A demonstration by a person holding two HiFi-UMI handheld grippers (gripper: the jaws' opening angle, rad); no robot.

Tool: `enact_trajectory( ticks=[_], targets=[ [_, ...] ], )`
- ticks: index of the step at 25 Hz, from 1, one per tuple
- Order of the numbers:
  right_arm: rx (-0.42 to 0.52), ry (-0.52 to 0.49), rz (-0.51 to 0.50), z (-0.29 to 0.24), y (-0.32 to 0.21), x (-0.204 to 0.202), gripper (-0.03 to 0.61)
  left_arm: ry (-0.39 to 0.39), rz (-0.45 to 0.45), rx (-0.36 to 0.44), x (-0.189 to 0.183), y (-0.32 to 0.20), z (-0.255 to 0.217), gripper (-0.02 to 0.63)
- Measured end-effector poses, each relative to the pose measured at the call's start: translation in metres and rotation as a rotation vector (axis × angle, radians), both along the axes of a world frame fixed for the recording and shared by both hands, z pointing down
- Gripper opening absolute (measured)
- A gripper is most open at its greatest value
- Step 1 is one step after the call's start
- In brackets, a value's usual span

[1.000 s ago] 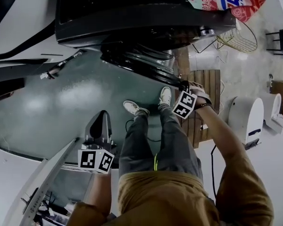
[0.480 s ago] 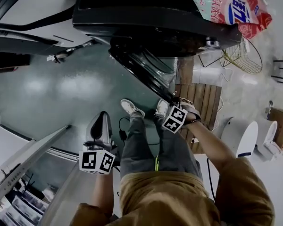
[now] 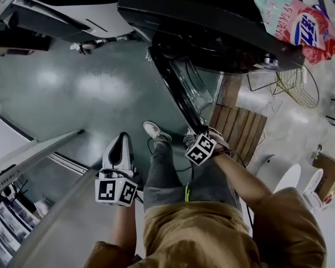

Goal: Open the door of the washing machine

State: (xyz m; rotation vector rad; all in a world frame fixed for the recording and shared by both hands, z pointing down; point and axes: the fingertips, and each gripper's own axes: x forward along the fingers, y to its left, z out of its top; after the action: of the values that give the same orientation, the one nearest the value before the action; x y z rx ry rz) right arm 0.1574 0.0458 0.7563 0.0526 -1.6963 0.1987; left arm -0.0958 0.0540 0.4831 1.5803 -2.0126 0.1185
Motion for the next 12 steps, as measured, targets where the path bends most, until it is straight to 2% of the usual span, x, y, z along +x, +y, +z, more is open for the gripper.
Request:
enact_trajectory(
  ticks=[6, 12],
  targets=[
    [-0.04, 0.01, -0.065, -0.003, 0.035, -0.026, 0.124, 0.011, -0.057, 0.008, -0.025, 0.028, 0.005, 0.06],
    [-0.09, 0.012, -0.083, -0.004, 0.067, -0.063, 0.124, 0.019, -0.116, 0.014, -0.055, 0.059, 0.009, 0.06]
  ],
)
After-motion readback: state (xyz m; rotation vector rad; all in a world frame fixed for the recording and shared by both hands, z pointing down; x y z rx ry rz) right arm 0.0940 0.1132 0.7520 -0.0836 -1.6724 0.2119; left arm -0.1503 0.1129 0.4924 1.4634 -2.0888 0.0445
